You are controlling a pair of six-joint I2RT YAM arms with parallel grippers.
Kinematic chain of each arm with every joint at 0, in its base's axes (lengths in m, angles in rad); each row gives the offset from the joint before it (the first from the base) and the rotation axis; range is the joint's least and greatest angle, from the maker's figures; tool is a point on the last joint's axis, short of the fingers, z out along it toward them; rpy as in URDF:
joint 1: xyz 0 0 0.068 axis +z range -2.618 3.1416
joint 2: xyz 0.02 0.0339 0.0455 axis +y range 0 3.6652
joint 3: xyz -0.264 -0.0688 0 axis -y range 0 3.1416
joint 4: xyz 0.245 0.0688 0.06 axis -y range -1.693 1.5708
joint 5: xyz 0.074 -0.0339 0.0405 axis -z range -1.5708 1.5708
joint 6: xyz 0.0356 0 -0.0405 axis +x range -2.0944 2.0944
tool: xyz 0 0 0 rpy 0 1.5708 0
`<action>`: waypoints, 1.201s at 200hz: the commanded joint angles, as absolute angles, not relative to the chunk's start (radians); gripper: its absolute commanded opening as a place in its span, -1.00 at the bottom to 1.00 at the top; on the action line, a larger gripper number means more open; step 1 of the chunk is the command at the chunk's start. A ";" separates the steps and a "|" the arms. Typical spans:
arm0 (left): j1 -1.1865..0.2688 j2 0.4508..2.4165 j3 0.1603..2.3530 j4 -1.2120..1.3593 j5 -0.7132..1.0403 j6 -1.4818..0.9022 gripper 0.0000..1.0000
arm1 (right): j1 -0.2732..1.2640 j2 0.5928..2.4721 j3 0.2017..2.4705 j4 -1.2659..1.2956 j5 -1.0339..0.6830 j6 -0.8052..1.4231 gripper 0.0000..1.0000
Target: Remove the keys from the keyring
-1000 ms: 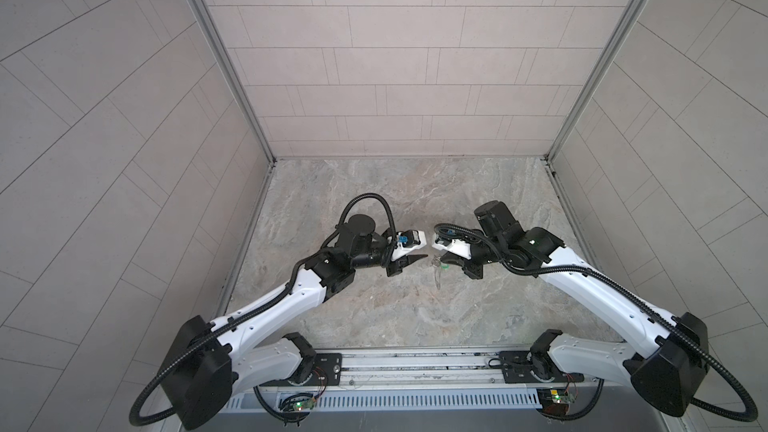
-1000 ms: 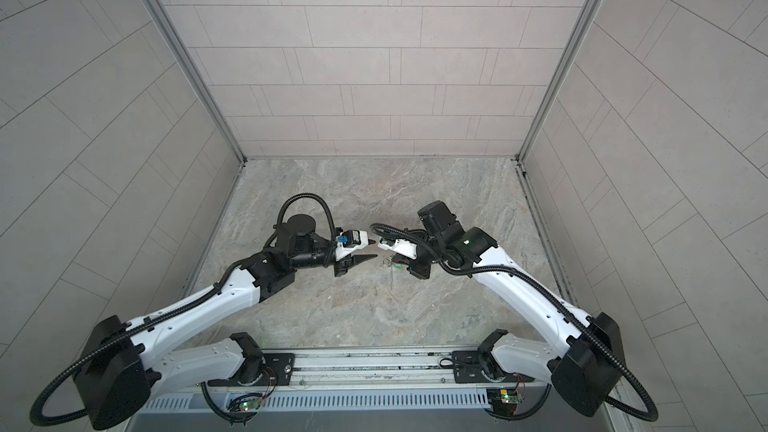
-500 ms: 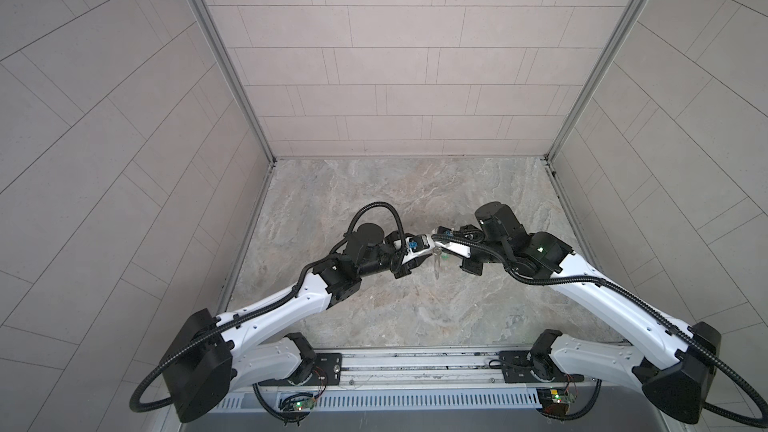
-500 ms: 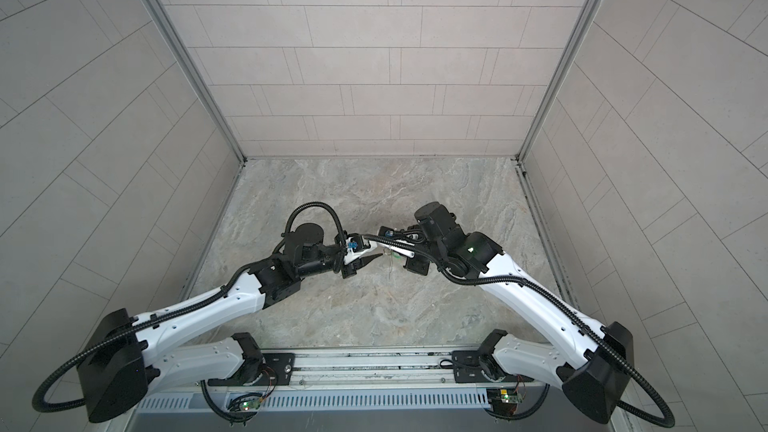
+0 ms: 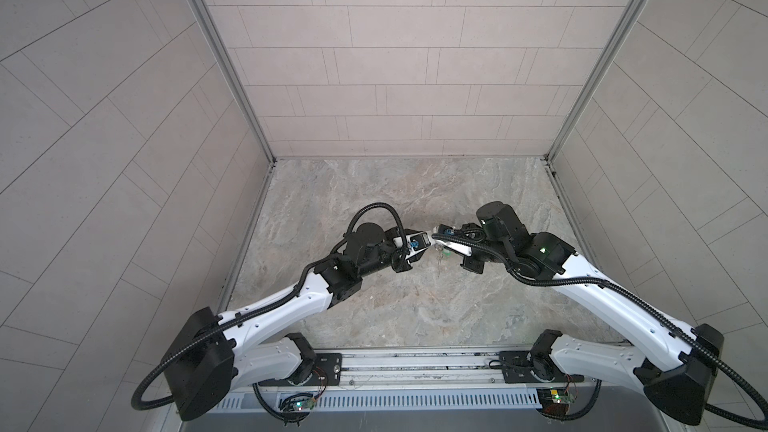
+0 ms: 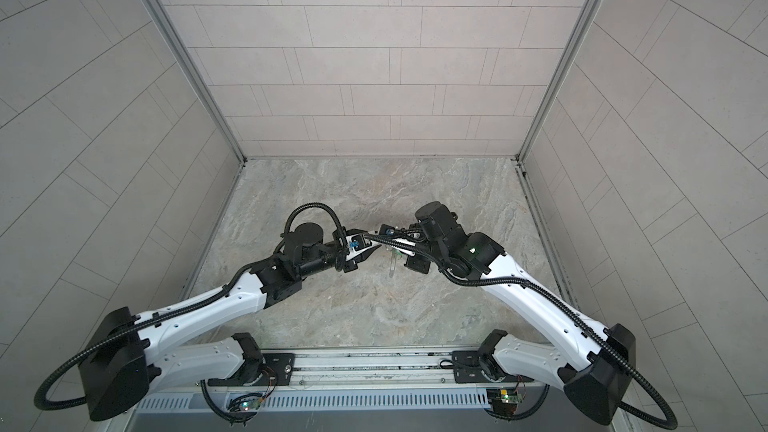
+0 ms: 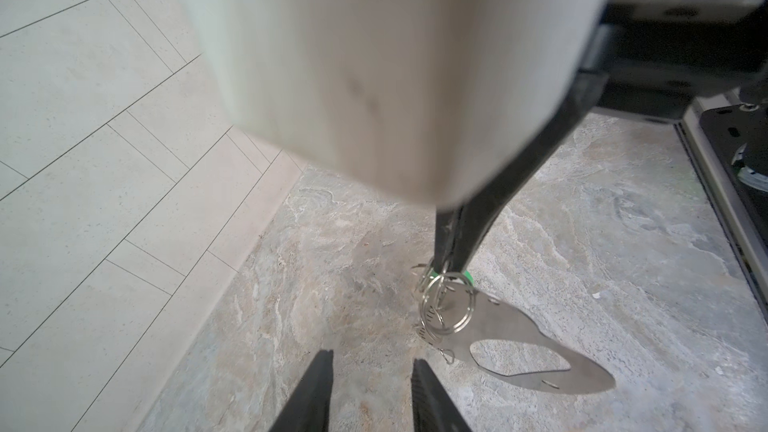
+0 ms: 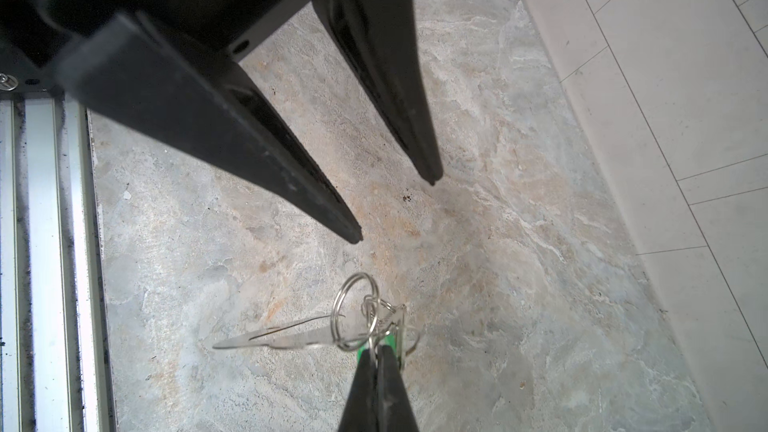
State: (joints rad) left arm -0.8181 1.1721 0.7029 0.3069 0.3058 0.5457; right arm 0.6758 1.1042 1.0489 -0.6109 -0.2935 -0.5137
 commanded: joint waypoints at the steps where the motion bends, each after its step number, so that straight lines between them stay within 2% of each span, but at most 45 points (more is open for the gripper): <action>1: -0.822 1.232 0.738 0.327 0.343 0.527 -0.26 | 0.700 1.087 1.071 -0.566 -0.342 -0.529 -1.00; 28: -0.812 1.235 0.693 0.459 0.394 0.441 -0.24 | 0.701 1.079 1.068 -0.561 -0.341 -0.525 -1.00; 72: -0.788 1.235 0.640 0.631 0.577 0.283 -0.22 | 0.700 1.048 1.055 -0.541 -0.320 -0.484 -1.00; 100: -0.779 1.169 0.614 0.579 0.664 0.270 -0.24 | 0.695 1.027 1.028 -0.531 -0.287 -0.474 -1.00; 132: -0.779 1.094 0.654 0.314 0.774 0.319 -0.33 | 0.675 1.027 1.022 -0.541 -0.299 -0.488 -1.00; 172: -0.779 1.008 0.639 0.300 0.706 0.342 -0.27 | 0.672 1.035 1.026 -0.551 -0.286 -0.501 -1.00; 197: -0.771 1.005 0.632 0.308 0.539 0.369 -0.27 | 0.672 1.034 1.027 -0.550 -0.309 -0.509 -1.00; 219: -0.767 1.046 0.668 0.297 0.455 0.426 -0.34 | 0.672 1.042 1.033 -0.575 -0.326 -0.513 -1.00; 240: -0.771 1.085 0.706 0.276 0.430 0.515 -0.48 | 0.672 1.063 1.064 -0.619 -0.339 -0.502 -1.00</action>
State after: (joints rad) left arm -0.7723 1.0538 0.6468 0.2993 0.5110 0.3965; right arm 0.6746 1.0454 1.0286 -0.5747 -0.3092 -0.4995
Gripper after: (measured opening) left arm 0.280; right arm 0.041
